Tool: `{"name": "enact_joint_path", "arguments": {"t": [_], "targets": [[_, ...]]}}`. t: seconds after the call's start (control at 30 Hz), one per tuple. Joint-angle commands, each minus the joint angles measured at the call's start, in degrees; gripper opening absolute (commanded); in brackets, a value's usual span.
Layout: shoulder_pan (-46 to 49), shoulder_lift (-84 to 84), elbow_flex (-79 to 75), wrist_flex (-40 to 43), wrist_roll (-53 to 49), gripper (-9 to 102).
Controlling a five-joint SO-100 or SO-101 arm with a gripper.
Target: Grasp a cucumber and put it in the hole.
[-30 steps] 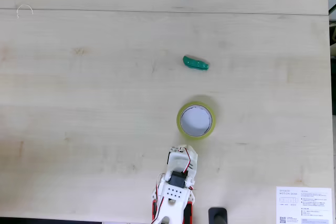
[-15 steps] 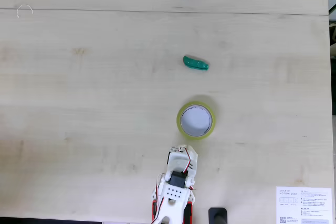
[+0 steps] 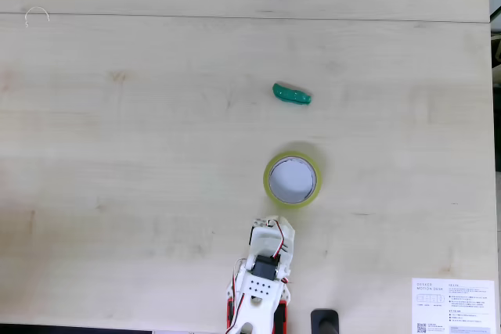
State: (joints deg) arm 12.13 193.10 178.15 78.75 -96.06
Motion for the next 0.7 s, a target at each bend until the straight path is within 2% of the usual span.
{"name": "enact_joint_path", "arguments": {"t": [0.0,0.67], "targets": [[-0.2,0.1,-0.4,0.8,0.4,0],[-0.2,0.1,-10.2,0.7,1.8,0]]}}
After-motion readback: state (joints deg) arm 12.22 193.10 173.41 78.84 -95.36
